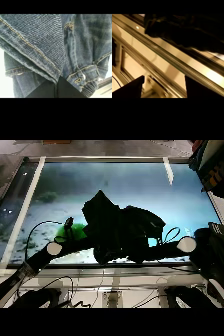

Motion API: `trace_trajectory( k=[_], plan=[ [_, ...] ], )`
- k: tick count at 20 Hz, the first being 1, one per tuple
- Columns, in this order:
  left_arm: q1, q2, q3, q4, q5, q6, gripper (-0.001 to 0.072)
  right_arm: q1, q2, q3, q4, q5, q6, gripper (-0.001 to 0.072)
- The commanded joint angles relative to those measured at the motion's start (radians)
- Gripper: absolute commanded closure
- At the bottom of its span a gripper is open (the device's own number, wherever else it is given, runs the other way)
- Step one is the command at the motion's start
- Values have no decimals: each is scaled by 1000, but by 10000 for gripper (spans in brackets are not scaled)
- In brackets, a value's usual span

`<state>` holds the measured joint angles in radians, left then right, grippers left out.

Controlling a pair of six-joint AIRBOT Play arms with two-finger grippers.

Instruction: Fold the clothes and pants, and hang the long-sleeved shirts on hangers.

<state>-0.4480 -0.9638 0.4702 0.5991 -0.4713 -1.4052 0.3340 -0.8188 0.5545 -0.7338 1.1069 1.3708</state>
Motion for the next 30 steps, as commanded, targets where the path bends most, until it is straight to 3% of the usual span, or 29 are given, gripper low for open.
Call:
trace_trajectory(
  k=[1, 4, 7, 8, 11, 14, 15, 17, 19, 21, 24, 26, 28, 30],
  plan=[
    [1, 11, 4, 2, 5, 9, 679, 230, -22, -105, 97, -418, 219, 141],
    [1, 11, 4, 2, 5, 9, 680, 264, -107, -105, 93, -473, 340, 82],
    [1, 11, 4, 2, 4, 8, 679, 264, -214, -103, 97, -469, 449, 79],
    [1, 11, 4, 2, 4, 8, 679, 264, -237, -103, 104, -484, 470, 8],
    [1, 11, 4, 2, 5, 8, 679, 264, -286, -103, 110, -591, 515, 6],
    [1, 11, 4, 2, 4, 8, 679, 264, -304, -103, 109, -784, 575, 33],
    [1, 11, 4, 2, 4, 8, 679, 264, -311, -103, 109, -834, 600, 126],
    [1, 11, 5, 2, 8, 9, 679, 264, -317, -103, 108, -914, 611, 492],
    [2, 15, 5, 2, 23, 66, 679, 250, -317, -98, 107, -978, 610, 672],
    [22, 43, 5, 6, 42, 180, 680, 174, -316, -80, 84, -971, 609, 673],
    [145, 131, 5, 6, 72, 246, 680, -30, -316, -24, -44, -813, 598, 673],
    [270, 203, 5, 25, 66, 266, 681, -182, -316, 63, -174, -650, 504, 673],
    [380, 270, 5, 130, 36, 266, 681, -308, -317, 178, -232, -526, 365, 673],
    [474, 328, 5, 256, -5, 266, 681, -409, -317, 297, -273, -449, 294, 673]
  ],
)
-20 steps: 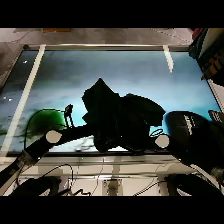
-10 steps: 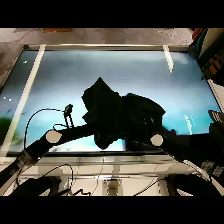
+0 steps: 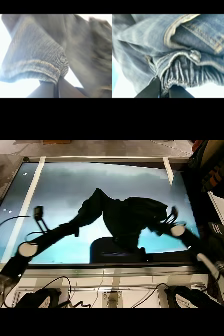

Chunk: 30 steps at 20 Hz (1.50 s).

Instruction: Fold the clothes and pants, and hang the long-sleeved shirts on hangers.

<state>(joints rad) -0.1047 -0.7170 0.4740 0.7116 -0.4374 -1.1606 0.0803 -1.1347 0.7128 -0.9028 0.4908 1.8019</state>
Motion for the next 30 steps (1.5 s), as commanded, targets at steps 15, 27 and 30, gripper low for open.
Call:
trace_trajectory(
  k=[15, 27, 30],
  plan=[
    [667, 389, -5, 309, -43, 20, 681, -323, -32, 332, -388, 342, -199, 240],
    [666, 343, -7, 310, -72, 20, 680, -741, -104, 251, -257, 903, -707, 295],
    [666, 342, -7, 310, -72, 20, 680, -757, -113, 113, -145, 827, -912, 136]
  ],
)
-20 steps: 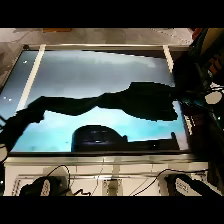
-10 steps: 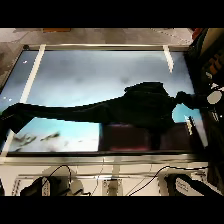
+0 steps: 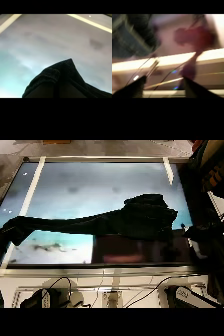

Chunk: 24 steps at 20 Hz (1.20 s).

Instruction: Fold the clothes and pants, and hang the long-sleeved shirts on hangers.

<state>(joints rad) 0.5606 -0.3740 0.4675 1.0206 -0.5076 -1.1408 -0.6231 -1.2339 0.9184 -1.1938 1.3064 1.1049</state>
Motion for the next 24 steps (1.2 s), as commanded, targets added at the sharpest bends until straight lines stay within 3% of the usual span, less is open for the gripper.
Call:
trace_trajectory(
  k=[1, 6, 11, 13, 17, 21, 24],
  plan=[
    [1, -1, 0, 1, -2, 0, 680, -42, -14, -124, 148, -58, -216, 135],
    [1, -1, 0, 1, -2, 0, 680, 33, -107, -153, 208, -195, -174, 142],
    [1, -1, 0, 1, -2, 0, 680, 63, -217, -150, 408, -335, -175, 176],
    [1, -1, 0, 1, -2, 0, 680, 63, -224, -150, 468, -367, -193, 313],
    [1, -10, 0, 0, 18, -16, 683, 63, -209, -130, 659, -316, -318, 671],
    [1, -91, 23, 0, 155, -253, 685, 63, -149, 34, 719, -247, -267, 673],
    [1, -251, 135, 0, 125, -323, 686, 63, -89, 199, 712, -250, -129, 673]
  ],
)
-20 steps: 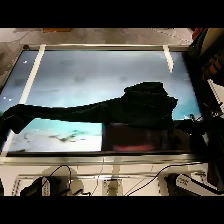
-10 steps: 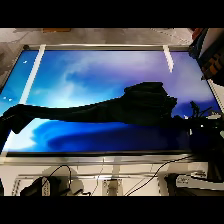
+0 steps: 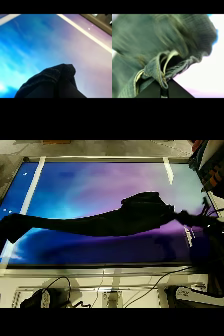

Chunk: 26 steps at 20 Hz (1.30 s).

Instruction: Fold the clothes and pants, and hang the long-sleeved shirts on hangers.

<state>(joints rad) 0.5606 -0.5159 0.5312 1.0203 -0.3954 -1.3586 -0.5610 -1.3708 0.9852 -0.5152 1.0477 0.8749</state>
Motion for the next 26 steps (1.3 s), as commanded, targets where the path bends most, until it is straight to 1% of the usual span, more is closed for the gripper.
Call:
trace_trajectory(
  k=[1, 2, 4, 6, 8, 10, 11, 12, 14, 18, 20, 22, 24, 26],
  plan=[
    [1, -175, 123, 1, -34, -108, 686, 1, 65, 182, 17, 8, 136, 673],
    [1, -252, 186, 1, -104, -108, 686, 1, 81, 229, -20, 8, 177, 673],
    [2, -402, 316, 1, -274, -103, 685, 1, 110, 319, -172, 22, 291, 673],
    [2, -538, 443, 1, -466, -47, 685, 1, 121, 385, -372, 85, 383, 674],
    [2, -650, 546, 2, -665, 57, 684, 0, 119, 409, -541, 206, 399, 674],
    [2, -735, 614, 3, -866, 152, 684, 0, 116, 406, -650, 349, 399, 673],
    [2, -769, 636, 12, -946, 171, 684, 0, 116, 406, -690, 421, 397, 673],
    [2, -793, 650, 39, -996, 170, 682, 0, 116, 406, -715, 477, 396, 673],
    [2, -814, 652, 126, -1045, 169, 682, 0, 117, 406, -746, 554, 393, 673],
    [2, -815, 654, 474, -1105, 170, 682, 1, 117, 406, -829, 667, 388, 673],
    [2, -815, 654, 597, -1105, 170, 682, 1, 117, 406, -847, 692, 388, 673],
    [2, -815, 654, 655, -1097, 170, 682, 1, 117, 406, -850, 733, 388, 674],
    [3, -819, 654, 660, -1096, 174, 682, 1, 117, 404, -851, 765, 388, 674],
    [3, -838, 653, 655, -1093, 216, 682, 1, 121, 361, -851, 755, 388, 674]
  ],
)
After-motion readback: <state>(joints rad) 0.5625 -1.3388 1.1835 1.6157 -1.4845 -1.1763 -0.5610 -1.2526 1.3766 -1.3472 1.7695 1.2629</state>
